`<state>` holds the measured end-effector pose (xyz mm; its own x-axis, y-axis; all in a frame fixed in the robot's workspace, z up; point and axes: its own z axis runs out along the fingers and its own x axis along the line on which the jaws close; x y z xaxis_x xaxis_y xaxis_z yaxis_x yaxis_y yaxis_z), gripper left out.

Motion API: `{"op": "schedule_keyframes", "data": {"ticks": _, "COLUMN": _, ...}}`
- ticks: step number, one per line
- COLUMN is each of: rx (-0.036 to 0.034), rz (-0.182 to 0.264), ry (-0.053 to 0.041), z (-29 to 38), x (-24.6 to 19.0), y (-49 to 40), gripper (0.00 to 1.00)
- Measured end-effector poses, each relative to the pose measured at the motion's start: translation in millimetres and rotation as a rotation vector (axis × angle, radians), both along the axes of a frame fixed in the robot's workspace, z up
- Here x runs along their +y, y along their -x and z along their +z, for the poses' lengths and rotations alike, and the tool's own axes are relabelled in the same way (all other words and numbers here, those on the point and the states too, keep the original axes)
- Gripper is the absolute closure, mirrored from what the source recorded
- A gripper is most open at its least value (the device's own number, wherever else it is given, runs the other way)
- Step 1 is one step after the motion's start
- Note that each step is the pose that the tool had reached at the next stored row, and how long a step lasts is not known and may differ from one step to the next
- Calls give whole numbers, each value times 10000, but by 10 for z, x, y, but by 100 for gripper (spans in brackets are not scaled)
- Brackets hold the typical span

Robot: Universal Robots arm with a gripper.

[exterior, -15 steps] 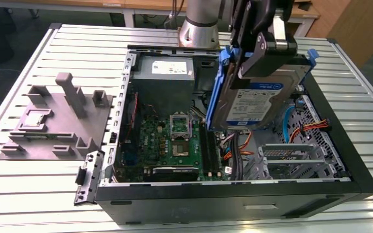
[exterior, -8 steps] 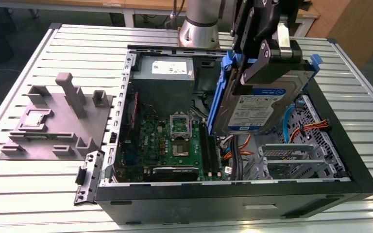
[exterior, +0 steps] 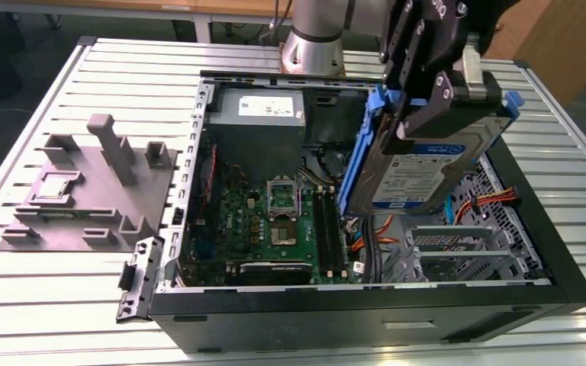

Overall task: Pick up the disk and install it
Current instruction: 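Insert the disk into the insertion slot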

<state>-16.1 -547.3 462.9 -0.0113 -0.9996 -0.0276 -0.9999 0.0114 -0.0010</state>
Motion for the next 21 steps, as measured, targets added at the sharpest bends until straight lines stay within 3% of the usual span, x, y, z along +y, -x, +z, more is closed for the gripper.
{"op": "schedule_keyframes", "data": {"ticks": 2, "rx": 1, "rz": 1, "ry": 6, "z": -4, "x": -5, "y": -35, "gripper": 63}}
{"op": "schedule_keyframes", "data": {"ticks": 7, "rx": 0, "rz": 0, "ry": 32, "z": -17, "x": -77, "y": -56, "gripper": 63}}
{"op": "schedule_keyframes", "data": {"ticks": 21, "rx": 0, "rz": 1, "ry": 54, "z": -68, "x": -84, "y": -371, "gripper": 63}}
